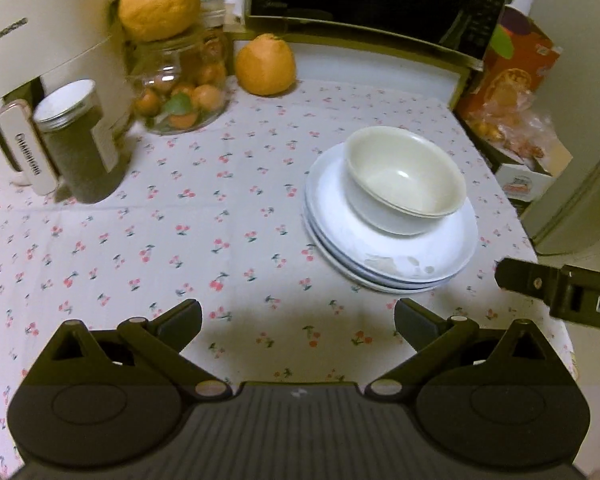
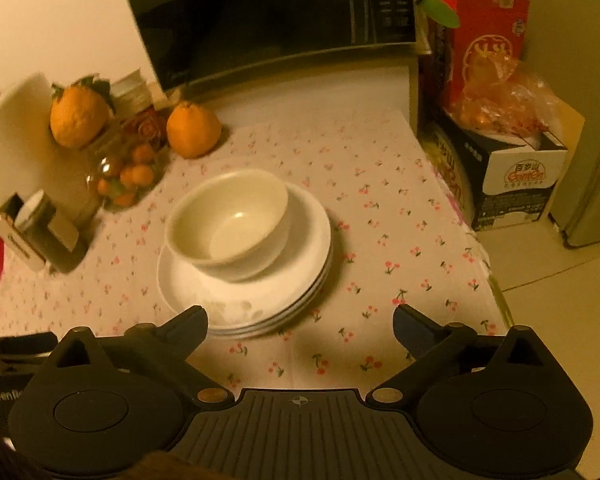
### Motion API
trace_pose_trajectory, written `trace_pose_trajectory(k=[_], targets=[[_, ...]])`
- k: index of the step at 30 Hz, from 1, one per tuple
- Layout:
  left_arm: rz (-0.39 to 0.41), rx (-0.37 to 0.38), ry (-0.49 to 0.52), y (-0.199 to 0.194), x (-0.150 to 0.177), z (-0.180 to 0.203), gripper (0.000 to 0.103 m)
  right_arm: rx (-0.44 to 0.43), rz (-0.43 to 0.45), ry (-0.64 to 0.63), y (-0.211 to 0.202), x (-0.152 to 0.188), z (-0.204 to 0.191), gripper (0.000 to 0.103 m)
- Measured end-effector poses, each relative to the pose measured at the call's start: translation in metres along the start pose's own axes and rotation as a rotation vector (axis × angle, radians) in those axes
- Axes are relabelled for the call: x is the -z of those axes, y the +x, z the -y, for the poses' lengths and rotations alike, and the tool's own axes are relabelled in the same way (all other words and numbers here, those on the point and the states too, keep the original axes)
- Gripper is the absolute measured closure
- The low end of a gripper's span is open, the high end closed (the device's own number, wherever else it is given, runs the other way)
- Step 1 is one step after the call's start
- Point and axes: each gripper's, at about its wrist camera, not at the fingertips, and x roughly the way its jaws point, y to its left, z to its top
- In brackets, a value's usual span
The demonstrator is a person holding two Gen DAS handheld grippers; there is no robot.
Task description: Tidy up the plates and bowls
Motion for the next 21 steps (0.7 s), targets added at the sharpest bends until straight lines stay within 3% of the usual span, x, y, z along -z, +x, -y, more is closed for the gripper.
trace_pose_trajectory(k=[5, 21], targets=[[0.046, -0.083, 0.004, -0.004, 0.002, 0.000, 0.000, 0.002, 0.016, -0.068, -0.001, 0.000, -0.013, 0.000], [0.023, -0.107, 0.022, -0.007, 0.006, 0.008, 0.000, 0.026, -0.017, -0.124, 0.003, 0.003, -0.019, 0.000]])
